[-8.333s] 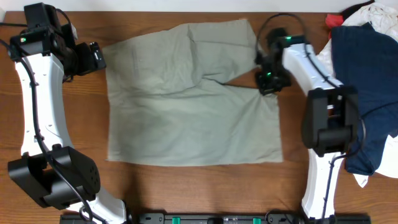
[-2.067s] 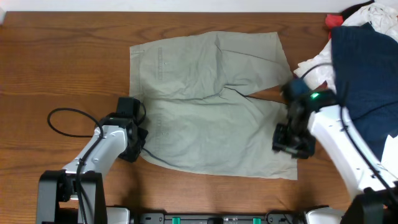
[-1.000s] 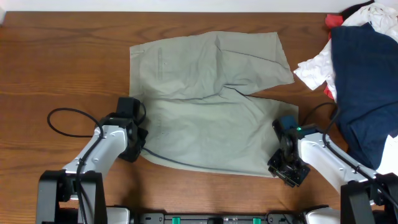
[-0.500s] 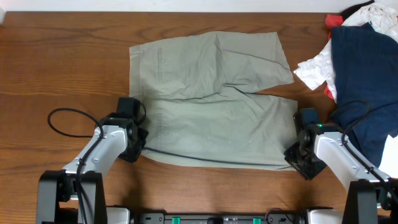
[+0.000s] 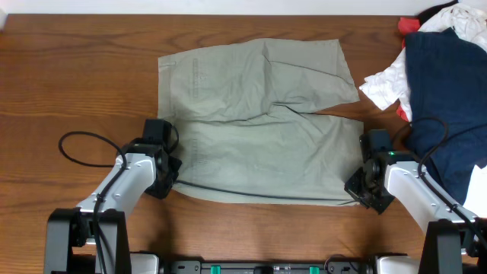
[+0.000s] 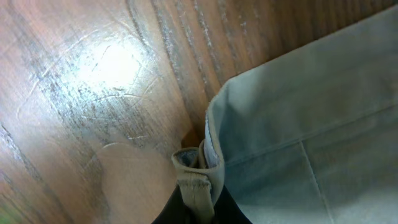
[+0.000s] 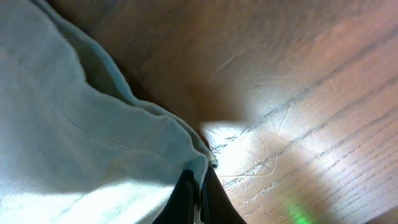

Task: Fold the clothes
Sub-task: 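Lift both hem corners and fold the shorts upward toward the waistband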

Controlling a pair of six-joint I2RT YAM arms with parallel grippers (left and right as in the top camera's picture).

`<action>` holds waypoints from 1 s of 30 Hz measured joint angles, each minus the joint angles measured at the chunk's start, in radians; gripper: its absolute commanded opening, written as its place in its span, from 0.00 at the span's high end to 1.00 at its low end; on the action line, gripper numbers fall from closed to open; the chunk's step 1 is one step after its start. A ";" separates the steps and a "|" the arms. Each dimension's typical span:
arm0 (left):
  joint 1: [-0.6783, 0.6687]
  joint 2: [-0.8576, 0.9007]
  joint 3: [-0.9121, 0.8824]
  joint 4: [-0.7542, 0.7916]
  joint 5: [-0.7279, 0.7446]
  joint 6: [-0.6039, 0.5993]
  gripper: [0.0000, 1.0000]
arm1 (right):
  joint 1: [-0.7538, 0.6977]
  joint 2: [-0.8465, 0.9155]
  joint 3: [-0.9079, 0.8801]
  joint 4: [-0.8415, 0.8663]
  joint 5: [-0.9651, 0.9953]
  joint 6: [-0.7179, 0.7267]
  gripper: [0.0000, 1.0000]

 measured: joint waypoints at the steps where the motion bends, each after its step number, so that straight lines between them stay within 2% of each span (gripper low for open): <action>1: 0.000 -0.001 0.000 -0.001 0.000 0.014 0.94 | -0.002 0.000 0.003 0.002 0.000 -0.011 0.99; 4: 0.003 -0.010 0.002 -0.036 0.008 0.057 0.94 | -0.026 0.013 0.040 0.006 -0.011 -0.063 0.99; 8: 0.014 -0.075 0.008 -0.100 0.029 0.140 0.94 | -0.061 0.021 0.213 -0.065 -0.038 -0.139 0.99; 16: 0.015 -0.375 0.152 -0.145 0.061 0.337 0.94 | -0.100 0.021 0.621 -0.156 -0.107 -0.276 0.99; 22: 0.014 -0.571 0.213 -0.274 0.084 0.375 0.94 | -0.130 0.020 0.789 -0.246 -0.178 -0.342 0.99; 30: 0.012 -0.729 0.359 -0.452 0.106 0.385 0.94 | -0.198 -0.016 0.888 -0.405 -0.269 -0.443 0.99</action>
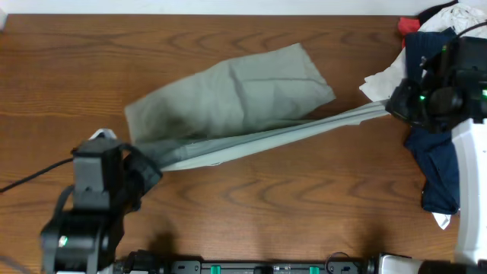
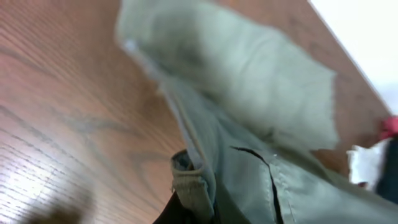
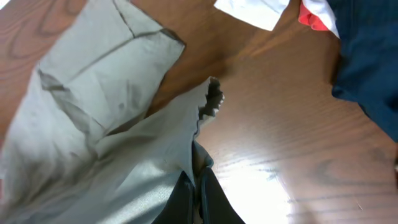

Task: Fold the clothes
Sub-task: 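Lift both hem corners and fold the shorts upward toward the waistband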

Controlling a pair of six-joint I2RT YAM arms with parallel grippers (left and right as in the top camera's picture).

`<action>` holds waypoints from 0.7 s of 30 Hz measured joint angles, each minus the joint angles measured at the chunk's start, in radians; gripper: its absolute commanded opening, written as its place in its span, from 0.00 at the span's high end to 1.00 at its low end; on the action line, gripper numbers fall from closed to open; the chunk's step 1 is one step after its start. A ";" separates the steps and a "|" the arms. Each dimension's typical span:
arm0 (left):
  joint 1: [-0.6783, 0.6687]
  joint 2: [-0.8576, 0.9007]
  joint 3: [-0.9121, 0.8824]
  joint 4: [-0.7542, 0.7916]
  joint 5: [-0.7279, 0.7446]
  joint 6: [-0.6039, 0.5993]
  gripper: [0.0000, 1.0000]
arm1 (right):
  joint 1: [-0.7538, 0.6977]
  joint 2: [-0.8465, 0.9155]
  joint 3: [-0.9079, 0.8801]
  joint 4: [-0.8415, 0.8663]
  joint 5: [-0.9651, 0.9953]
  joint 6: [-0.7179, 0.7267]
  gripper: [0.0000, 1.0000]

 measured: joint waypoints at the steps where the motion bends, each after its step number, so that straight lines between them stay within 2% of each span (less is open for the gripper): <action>1: 0.000 -0.013 0.015 -0.016 0.003 0.000 0.94 | -0.005 -0.014 0.006 -0.009 -0.008 -0.014 0.99; 7: 0.000 -0.018 0.032 -0.090 0.002 0.004 0.94 | -0.012 -0.120 0.042 -0.001 -0.035 -0.091 0.99; 10: 0.000 0.010 0.030 -0.097 -0.005 0.000 0.94 | -0.001 -0.113 0.047 0.043 -0.048 -0.114 0.99; 17: 0.000 0.107 -0.024 -0.090 -0.089 -0.090 0.94 | 0.108 0.072 0.048 0.223 -0.053 -0.138 0.99; 21: 0.001 0.194 -0.077 -0.032 -0.146 -0.147 0.94 | 0.164 0.211 0.048 0.338 -0.046 -0.143 0.99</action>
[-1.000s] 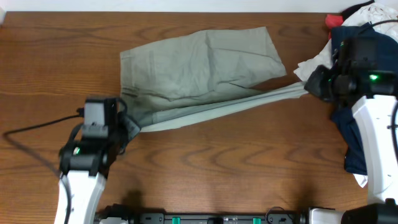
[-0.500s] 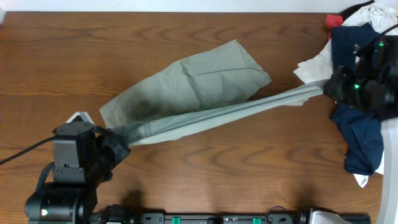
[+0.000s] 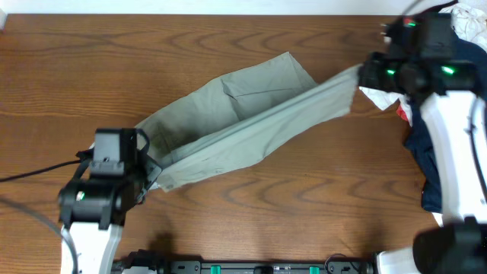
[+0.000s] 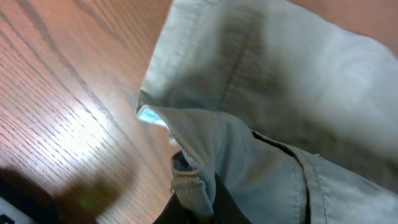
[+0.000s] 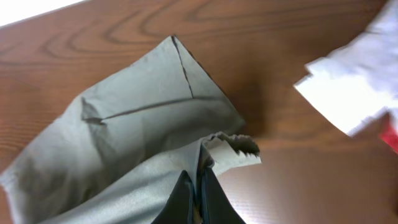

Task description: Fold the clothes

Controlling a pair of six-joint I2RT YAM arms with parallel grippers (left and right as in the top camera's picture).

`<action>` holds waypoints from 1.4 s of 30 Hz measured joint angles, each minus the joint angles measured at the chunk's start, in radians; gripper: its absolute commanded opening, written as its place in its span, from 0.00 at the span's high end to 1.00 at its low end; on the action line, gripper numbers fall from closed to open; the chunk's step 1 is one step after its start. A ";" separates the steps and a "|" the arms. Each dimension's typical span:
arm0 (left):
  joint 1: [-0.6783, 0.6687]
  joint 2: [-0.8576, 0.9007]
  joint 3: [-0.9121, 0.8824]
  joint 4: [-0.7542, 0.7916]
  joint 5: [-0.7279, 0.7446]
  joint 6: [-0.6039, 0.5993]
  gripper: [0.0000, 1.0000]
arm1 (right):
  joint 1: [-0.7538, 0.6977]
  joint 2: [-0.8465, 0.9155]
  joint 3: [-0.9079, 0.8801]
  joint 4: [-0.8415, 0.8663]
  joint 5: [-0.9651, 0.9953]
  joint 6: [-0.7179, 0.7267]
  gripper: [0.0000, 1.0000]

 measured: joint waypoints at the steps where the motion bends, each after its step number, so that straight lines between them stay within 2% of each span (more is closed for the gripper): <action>1: 0.000 0.020 -0.013 0.023 -0.010 -0.006 0.94 | 0.011 0.033 0.000 0.030 0.004 0.000 0.99; 6: 0.001 0.150 -0.076 0.162 -0.060 -0.031 0.94 | 0.048 0.174 0.000 0.171 0.012 -0.003 0.99; 16: 0.010 0.411 -0.089 0.435 -0.182 -0.031 0.94 | 0.160 0.376 0.001 0.531 0.090 -0.010 0.99; 17: 0.011 0.436 -0.090 0.467 -0.193 -0.031 0.94 | 0.174 0.392 0.001 0.563 0.093 -0.010 0.94; 20: 0.014 0.507 -0.090 0.551 -0.218 -0.031 0.90 | 0.216 0.443 0.001 0.663 0.111 -0.012 0.44; 21: 0.014 0.533 -0.091 0.585 -0.226 -0.031 0.78 | 0.231 0.465 0.001 0.704 0.116 -0.010 0.06; 22: 0.015 0.550 -0.091 0.608 -0.233 -0.026 0.67 | 0.242 0.479 0.002 0.733 0.120 -0.010 0.01; 24: 0.015 0.588 -0.091 0.670 -0.259 -0.031 0.50 | 0.263 0.508 0.002 0.774 0.136 -0.010 0.01; 30: 0.027 0.607 -0.089 0.727 -0.301 -0.005 0.22 | 0.288 0.526 0.002 0.762 0.198 -0.013 0.01; 33: 0.058 0.602 -0.080 0.694 -0.292 0.037 0.02 | 0.270 0.518 0.003 0.693 0.205 -0.013 0.01; 42: 0.266 0.452 -0.024 0.560 -0.115 0.100 0.02 | 0.122 0.413 0.009 0.390 0.137 -0.040 0.01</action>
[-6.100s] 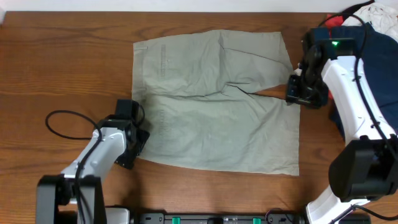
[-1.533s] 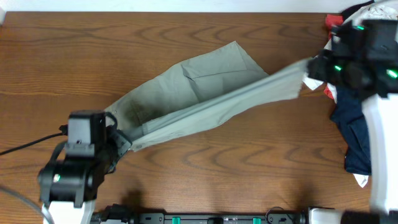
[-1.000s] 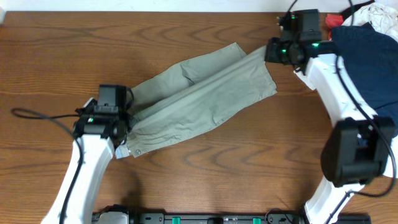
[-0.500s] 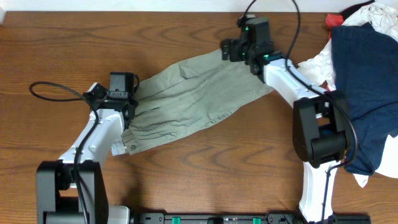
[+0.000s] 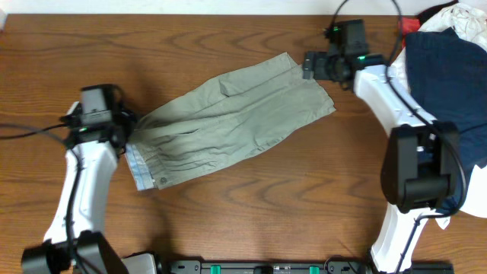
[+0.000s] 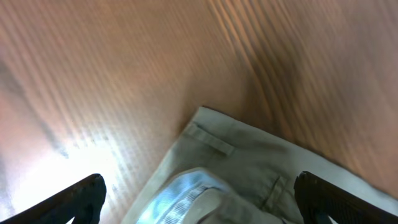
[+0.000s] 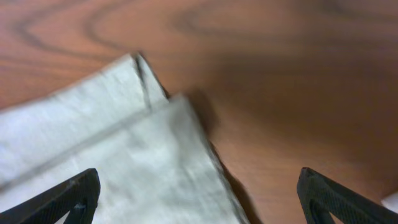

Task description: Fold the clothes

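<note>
Grey-green shorts [image 5: 228, 118] lie folded lengthwise in a slanted strip across the table, waistband [image 5: 141, 171] at the lower left, leg hems at the upper right. My left gripper [image 5: 125, 125] is open over the waistband corner [image 6: 211, 140]; its fingers [image 6: 74, 199] stand wide apart. At the hem end, my right gripper [image 5: 308, 65] is also open above the leg hem corner [image 7: 155, 106], its fingers [image 7: 68, 199] spread with nothing between them.
A heap of clothes at the right edge holds a dark blue garment [image 5: 441, 84], white cloth [image 5: 456, 19] and a bit of red. Bare wooden table [image 5: 266, 213] surrounds the shorts. The left arm's cable [image 5: 23, 133] trails off the left side.
Both grippers have let go and now stand open. The shorts lie flat as a folded strip; the left gripper sits further back at the waistband, the right gripper at the hem end.
The shorts first lay spread flat with each gripper shut on a near-side corner. Both ends then hung lifted and stretched between the grippers, then were carried toward the far side. Now the near half lies over the far half and both grippers are open.
</note>
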Controlling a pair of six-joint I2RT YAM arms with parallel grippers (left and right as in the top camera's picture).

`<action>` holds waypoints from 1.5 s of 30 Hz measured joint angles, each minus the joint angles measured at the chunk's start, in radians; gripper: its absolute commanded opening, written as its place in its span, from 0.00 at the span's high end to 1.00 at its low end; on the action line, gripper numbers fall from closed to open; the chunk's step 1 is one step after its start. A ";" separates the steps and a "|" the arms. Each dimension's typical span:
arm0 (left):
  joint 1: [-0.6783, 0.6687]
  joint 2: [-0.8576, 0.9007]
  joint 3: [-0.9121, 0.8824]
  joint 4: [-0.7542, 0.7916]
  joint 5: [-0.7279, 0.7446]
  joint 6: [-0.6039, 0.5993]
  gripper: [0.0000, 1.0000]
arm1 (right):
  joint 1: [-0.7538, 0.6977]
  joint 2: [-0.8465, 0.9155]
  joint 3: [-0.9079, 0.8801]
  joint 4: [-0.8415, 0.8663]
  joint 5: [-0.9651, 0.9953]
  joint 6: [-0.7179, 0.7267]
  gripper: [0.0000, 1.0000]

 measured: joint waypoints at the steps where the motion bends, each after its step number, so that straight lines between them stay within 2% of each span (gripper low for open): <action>1: 0.024 -0.016 0.000 -0.007 0.027 0.010 0.02 | -0.012 -0.003 0.002 -0.030 -0.013 -0.014 0.02; 4: 0.072 -0.043 0.000 -0.013 0.112 0.056 0.02 | -0.023 -0.002 0.002 -0.099 -0.048 -0.080 0.18; 7: 0.076 -0.045 0.000 -0.022 0.163 0.089 0.02 | 0.005 0.001 0.002 -0.131 -0.071 -0.153 0.39; 11: 0.072 -0.045 0.000 -0.044 0.197 0.113 0.02 | 0.068 0.019 0.002 -0.133 -0.078 -0.226 0.57; 14: 0.072 -0.044 0.000 -0.051 0.208 0.118 0.02 | 0.114 0.059 0.003 -0.118 -0.073 -0.255 0.78; 16: 0.072 -0.041 0.000 -0.059 0.214 0.119 0.02 | 0.135 0.091 0.003 -0.112 -0.070 -0.272 0.87; 22: 0.072 -0.026 0.000 -0.079 0.220 0.130 0.02 | 0.158 0.146 0.012 -0.110 -0.059 -0.272 0.96; 26: 0.072 -0.026 0.000 -0.089 0.223 0.133 0.02 | 0.155 0.147 0.019 -0.141 -0.053 -0.243 0.99; 32: 0.060 -0.026 0.000 -0.094 0.223 0.163 0.02 | 0.119 0.146 0.045 -0.339 -0.050 -0.100 0.99; 38: 0.005 -0.026 0.000 -0.093 0.214 0.198 0.02 | -0.007 0.143 0.050 -0.583 -0.064 0.058 0.99; 42: -0.039 -0.026 0.000 -0.093 0.193 0.216 0.02 | -0.077 0.143 0.040 -0.680 -0.052 0.105 0.99; 45: -0.069 -0.026 0.000 -0.093 0.184 0.230 0.02 | -0.092 0.142 0.034 -0.684 -0.043 0.119 0.99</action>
